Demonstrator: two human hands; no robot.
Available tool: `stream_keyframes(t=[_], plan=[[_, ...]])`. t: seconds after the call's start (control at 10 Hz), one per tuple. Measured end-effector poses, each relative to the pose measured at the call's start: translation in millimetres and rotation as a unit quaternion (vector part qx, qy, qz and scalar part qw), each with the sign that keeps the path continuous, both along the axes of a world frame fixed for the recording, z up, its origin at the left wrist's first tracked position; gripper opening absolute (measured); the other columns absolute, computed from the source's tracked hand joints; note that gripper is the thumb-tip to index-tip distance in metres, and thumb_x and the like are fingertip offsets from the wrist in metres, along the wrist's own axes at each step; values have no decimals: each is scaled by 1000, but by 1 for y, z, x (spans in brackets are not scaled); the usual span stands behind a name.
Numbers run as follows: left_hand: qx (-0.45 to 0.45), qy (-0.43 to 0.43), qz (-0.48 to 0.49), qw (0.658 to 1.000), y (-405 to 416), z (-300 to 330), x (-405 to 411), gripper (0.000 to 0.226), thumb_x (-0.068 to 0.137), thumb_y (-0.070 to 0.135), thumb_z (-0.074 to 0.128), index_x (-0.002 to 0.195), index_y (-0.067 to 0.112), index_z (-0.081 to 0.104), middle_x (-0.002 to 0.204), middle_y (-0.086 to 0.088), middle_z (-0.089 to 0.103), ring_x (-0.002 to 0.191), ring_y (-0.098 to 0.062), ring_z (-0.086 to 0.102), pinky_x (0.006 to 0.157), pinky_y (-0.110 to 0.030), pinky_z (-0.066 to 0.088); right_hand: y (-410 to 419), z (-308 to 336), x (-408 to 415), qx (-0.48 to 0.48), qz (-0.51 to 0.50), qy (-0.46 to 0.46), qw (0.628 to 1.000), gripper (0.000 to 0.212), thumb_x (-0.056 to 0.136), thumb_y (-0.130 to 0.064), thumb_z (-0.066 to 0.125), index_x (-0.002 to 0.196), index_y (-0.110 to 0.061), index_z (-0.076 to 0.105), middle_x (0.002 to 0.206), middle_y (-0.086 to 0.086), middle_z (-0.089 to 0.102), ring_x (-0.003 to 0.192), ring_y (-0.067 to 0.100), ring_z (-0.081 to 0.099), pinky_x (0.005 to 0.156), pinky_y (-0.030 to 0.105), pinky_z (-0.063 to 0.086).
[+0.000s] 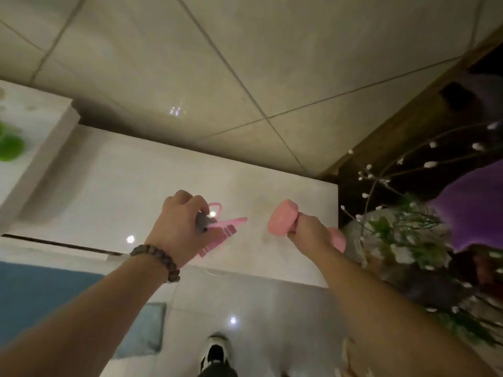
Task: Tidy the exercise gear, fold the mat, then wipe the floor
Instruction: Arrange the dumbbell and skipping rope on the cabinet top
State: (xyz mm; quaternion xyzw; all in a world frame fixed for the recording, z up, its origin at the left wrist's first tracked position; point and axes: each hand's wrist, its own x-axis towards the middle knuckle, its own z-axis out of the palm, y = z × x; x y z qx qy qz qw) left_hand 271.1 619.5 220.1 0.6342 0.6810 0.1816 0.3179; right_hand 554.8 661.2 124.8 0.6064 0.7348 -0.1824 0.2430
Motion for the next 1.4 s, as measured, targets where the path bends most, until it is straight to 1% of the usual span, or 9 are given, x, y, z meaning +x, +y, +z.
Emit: stream_keyframes(t=[0.1,0.2,0.4,0.6,0.7,0.9,1.2,1.3,1.4], plan=[[16,0,-1,1000,10,-17,7,43,63,45,70,89,13,62,94,0,48,92,-19,45,75,-24,41,25,6,-1,59,-180,42,981,15,92,-18,46,101,-21,58,92,-5,58,105,24,58,93,33,41],[18,4,-14,1000,17,-33,13,33,68,34,78,89,16,60,93,3,47,91,-17,44,74,-22,42,41,-13,4,48,-134,85,986,21,92,-18,48,110,-13,56,99,7,63,94,30,62,80,37,49],[9,-8,-33,999,25,-52,23,31,69,27,80,90,20,59,95,8,46,93,-11,41,66,-8,33,61,-33,2,49,-102,39,993,19,93,-15,45,109,-11,54,103,14,63,92,34,61,73,40,46],[12,3,-47,999,30,-69,26,32,68,30,81,89,18,60,95,5,47,92,-13,41,66,-9,32,62,-49,11,52,-120,35,991,20,94,-12,43,108,-8,56,102,17,63,93,36,61,74,42,46],[14,4,-48,999,33,-73,28,30,69,25,81,89,17,61,94,5,47,93,-15,41,67,-9,32,66,-53,15,61,-125,54,989,20,94,-14,43,108,-10,57,103,12,64,95,31,60,82,41,47],[9,-2,-37,999,36,-78,28,31,68,24,81,89,17,61,93,4,48,91,-15,42,67,-9,31,56,-55,29,169,-13,39,985,27,89,-12,58,115,-12,54,110,7,61,99,23,57,86,32,46],[24,-12,-43,999,52,-88,39,29,68,26,80,88,18,60,92,8,47,93,-14,42,68,-9,32,110,-54,33,157,-40,46,986,30,90,-8,48,119,-11,54,117,11,58,109,29,52,94,36,37],[24,-4,-45,999,58,-91,41,28,70,23,79,89,19,60,96,6,47,95,-14,42,68,-9,32,115,-55,32,145,-46,42,987,31,88,-9,51,119,-11,54,118,11,59,109,29,52,95,36,37],[19,-4,-52,998,58,-92,44,29,69,23,79,90,18,60,99,5,48,97,-15,42,68,-9,32,108,-52,29,143,-47,21,988,40,89,-9,53,129,-10,47,131,11,53,122,28,46,105,34,31]])
